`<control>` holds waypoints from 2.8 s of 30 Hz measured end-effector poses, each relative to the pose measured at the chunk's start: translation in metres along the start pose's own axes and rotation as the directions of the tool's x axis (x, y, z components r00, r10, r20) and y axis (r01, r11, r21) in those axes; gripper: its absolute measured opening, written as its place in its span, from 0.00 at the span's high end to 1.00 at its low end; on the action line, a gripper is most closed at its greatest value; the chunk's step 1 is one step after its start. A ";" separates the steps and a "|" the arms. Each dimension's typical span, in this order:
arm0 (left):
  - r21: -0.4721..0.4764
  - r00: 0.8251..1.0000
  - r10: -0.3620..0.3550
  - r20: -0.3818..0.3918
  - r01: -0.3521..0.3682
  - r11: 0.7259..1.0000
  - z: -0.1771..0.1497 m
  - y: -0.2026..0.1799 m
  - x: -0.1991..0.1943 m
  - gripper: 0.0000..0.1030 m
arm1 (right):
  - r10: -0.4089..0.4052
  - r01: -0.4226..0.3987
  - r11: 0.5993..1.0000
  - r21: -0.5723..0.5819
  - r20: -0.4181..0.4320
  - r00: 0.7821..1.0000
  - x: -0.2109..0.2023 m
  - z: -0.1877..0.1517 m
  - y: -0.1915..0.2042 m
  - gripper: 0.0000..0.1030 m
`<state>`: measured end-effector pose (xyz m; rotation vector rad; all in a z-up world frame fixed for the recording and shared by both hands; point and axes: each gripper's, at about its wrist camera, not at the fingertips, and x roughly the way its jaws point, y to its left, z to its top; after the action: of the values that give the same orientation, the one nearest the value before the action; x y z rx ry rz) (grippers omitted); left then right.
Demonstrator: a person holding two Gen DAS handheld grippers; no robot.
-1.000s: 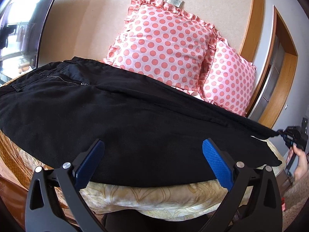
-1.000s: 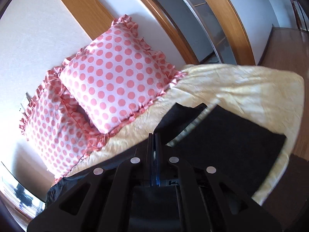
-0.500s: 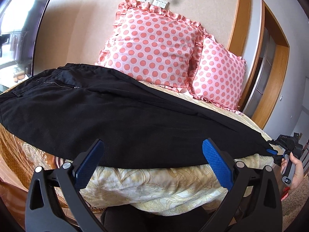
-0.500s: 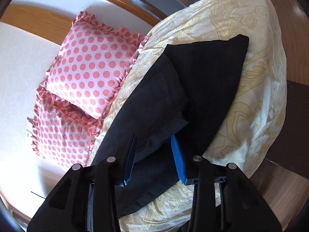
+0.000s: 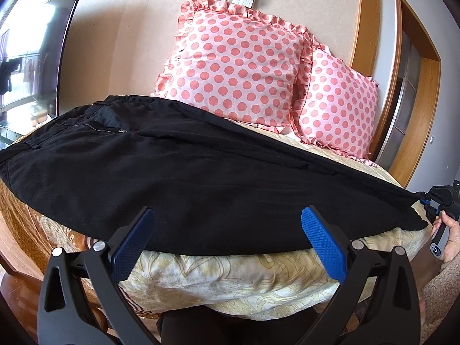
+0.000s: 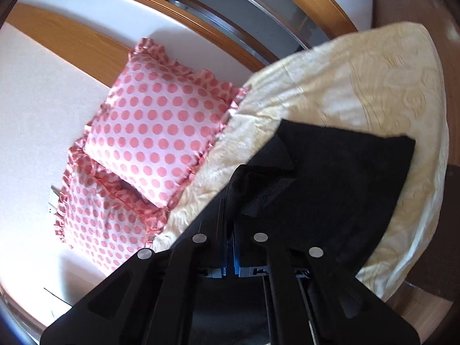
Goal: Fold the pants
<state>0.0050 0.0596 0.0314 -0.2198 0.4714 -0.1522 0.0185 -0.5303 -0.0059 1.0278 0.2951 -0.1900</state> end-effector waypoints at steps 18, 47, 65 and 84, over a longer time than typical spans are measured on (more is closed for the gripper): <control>-0.285 0.993 0.054 -0.108 -0.083 0.955 0.170 0.104 0.076 0.02 | -0.143 0.142 0.990 0.026 0.015 0.990 -0.007 -0.007 -0.059 0.98; -0.446 0.851 0.225 -0.474 -0.453 0.772 0.246 0.218 0.303 0.95 | -0.279 0.279 0.932 -0.230 0.036 0.960 0.002 -0.012 -0.035 0.97; -0.483 0.967 0.209 -0.144 -0.253 0.838 0.133 0.203 -0.040 0.94 | -0.271 0.267 0.933 -0.241 0.017 0.962 0.002 -0.010 -0.032 0.97; -0.482 0.965 0.158 -0.210 -0.242 0.842 0.078 0.220 -0.030 0.80 | -0.263 0.262 0.965 -0.028 -0.047 0.964 -0.010 0.032 -0.070 0.97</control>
<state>0.0355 0.2911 0.0588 -0.6758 0.6911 0.1681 -0.0064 -0.5935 -0.0439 0.9710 0.4788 -0.3997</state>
